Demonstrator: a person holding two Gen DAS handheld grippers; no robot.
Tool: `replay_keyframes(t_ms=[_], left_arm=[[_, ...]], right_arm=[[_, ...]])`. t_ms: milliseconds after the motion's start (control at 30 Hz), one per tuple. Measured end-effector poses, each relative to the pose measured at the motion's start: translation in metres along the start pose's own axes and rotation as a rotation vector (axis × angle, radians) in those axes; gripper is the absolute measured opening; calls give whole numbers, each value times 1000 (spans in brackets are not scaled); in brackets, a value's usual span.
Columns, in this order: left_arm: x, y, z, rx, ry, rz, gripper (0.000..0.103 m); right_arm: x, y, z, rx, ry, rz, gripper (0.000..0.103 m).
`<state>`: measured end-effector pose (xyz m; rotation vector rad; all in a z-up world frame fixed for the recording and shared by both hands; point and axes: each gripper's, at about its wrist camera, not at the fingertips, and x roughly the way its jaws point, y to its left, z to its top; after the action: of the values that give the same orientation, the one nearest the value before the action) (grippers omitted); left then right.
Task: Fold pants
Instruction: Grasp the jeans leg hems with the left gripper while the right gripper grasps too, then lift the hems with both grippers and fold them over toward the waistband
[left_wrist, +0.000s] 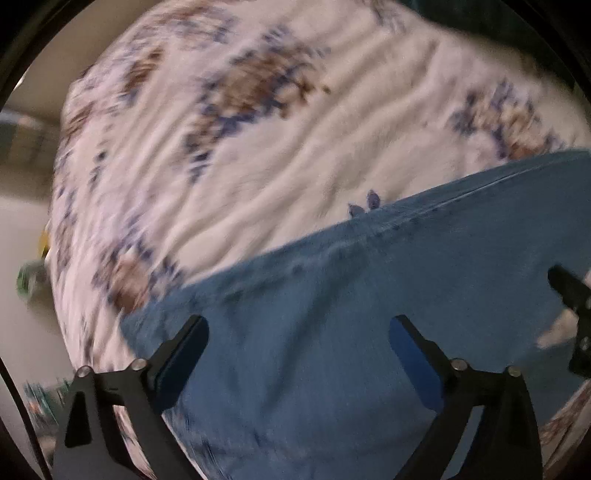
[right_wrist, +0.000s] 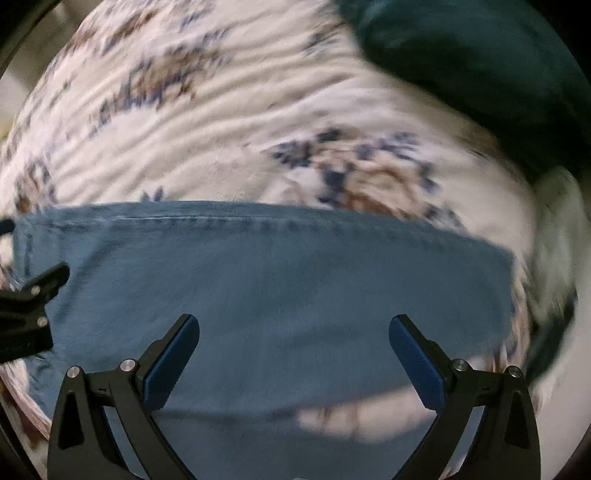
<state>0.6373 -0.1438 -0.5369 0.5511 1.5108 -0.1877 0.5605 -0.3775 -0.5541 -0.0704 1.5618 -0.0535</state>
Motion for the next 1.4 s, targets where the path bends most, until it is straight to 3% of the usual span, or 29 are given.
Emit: replay_keyframes(t_ms=[133, 300, 367, 467, 500, 533, 567, 600, 733, 933, 1133, 1200, 1400], left_arm=[[61, -8, 30, 132, 80, -48, 77], [93, -5, 45, 197, 169, -193, 75], [93, -3, 47, 212, 182, -226, 75], [88, 1, 49, 226, 184, -246, 75], [85, 0, 47, 237, 180, -251, 67], [81, -2, 44, 243, 178, -259, 56], [77, -4, 41, 257, 178, -268, 48], [73, -5, 37, 265, 179, -279, 33], [53, -10, 24, 260, 150, -280, 14], [-5, 24, -2, 125, 50, -362, 9], [-71, 42, -68, -18, -47, -396, 8], [-72, 44, -103, -75, -62, -418, 8], [-64, 4, -204, -267, 7, -490, 8]], right_arm=[[69, 13, 41, -206, 77, -21, 103], [129, 39, 74, -502, 152, -68, 103], [144, 43, 79, -547, 175, -55, 100], [155, 43, 84, -563, 195, 9, 78], [152, 43, 83, -572, 185, 36, 60], [150, 42, 85, -573, 171, 43, 33], [146, 41, 83, -572, 150, 40, 24], [145, 40, 80, -566, 136, 36, 15], [142, 31, 66, -533, 102, 32, 9], [118, -11, 56, -384, 50, 113, 8], [73, -56, 8, -263, -15, 187, 7], [56, -35, -16, -241, -28, 194, 7], [5, -4, -173, -133, 38, 235, 7]])
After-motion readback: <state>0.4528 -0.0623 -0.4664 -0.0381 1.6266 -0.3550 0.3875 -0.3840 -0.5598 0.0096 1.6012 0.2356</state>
